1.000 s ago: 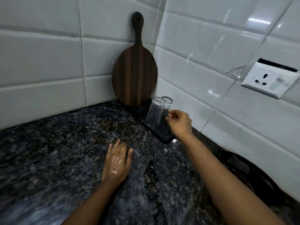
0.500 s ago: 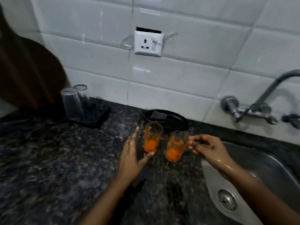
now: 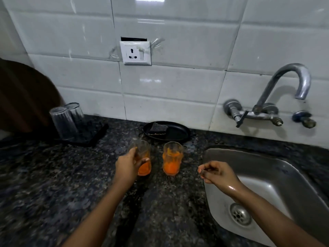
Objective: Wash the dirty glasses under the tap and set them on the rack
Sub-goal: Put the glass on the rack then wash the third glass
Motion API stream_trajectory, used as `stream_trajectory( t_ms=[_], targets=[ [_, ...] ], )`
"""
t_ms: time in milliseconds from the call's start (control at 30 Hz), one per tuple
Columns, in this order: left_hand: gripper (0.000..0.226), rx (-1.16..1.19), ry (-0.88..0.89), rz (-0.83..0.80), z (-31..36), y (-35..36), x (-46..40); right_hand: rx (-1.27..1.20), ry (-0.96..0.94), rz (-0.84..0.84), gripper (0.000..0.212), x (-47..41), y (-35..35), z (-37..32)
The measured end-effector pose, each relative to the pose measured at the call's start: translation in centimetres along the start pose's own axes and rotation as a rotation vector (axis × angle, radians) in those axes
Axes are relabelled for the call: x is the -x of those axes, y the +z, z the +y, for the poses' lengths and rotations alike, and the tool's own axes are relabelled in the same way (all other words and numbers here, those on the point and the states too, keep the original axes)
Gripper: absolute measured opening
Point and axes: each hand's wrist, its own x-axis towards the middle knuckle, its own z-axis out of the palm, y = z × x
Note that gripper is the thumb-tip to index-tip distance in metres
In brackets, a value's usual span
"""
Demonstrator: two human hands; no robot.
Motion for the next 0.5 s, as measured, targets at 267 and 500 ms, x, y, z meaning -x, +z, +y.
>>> stream_trajectory(
  t_ms=[267,500],
  targets=[
    [0.037,0.180,0.127,0.000,8.7,-1.9,7.4,-0.012,-0.140,-0.252,0.050,1.7,-5.0,2.6],
    [0.049,0.345,0.198,-0.326,20.0,5.8,9.1,0.065,-0.326,-0.220,0.069,3.9,-10.5,5.5]
  ],
)
